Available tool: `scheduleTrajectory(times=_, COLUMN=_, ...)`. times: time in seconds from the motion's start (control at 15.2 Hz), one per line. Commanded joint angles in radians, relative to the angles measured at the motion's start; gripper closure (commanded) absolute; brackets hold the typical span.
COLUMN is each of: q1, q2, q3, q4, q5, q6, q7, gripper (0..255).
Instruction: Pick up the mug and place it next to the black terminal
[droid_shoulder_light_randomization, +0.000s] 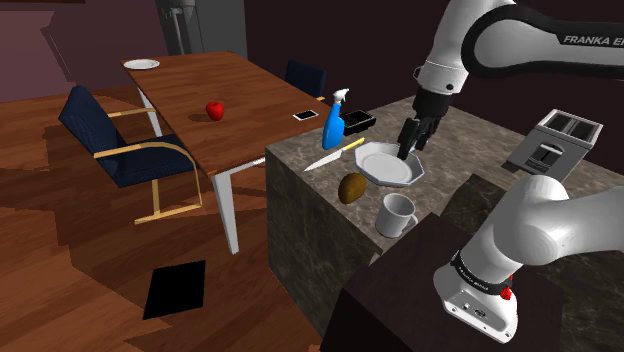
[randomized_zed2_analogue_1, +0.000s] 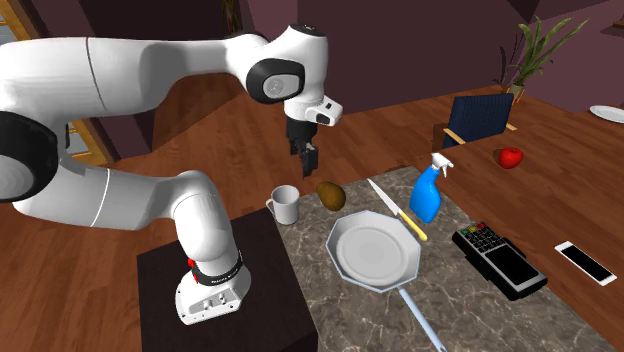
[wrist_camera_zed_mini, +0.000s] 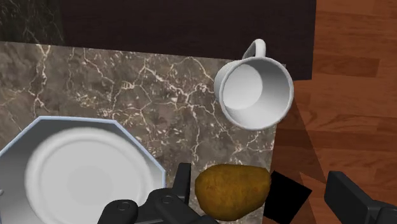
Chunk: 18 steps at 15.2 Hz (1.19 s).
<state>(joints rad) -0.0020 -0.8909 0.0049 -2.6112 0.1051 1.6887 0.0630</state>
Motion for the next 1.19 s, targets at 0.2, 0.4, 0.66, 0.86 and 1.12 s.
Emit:
scheduleTrajectory(times=0.2, q1=0.012, q2=-0.022, q3=0.007, q4=-0.171, q5=-0.009, q6=0.118, q7=-0.038, gripper=0)
scheduleTrajectory(times=0.4, q1=0.019, q2=-0.023, q3=0.010, q4=-0.266, q5=-0.015, q6=0.193, q7=-0.059, gripper=0)
scheduleTrajectory(times=0.66, q1=0.025, q2=-0.010, q3=0.014, q4=-0.336, q5=-0.015, q6=0.267, q7=-0.071, gripper=0)
scheduleTrajectory(times=0.86, q1=0.028, q2=0.006, q3=0.017, q4=-0.370, q5=-0.009, q6=0.317, q7=-0.071, gripper=0)
scheduleTrajectory(times=1.12, q1=0.032, q2=0.024, q3=0.020, q4=-0.398, q5=-0.005, q6=0.362, q7=-0.072, gripper=0)
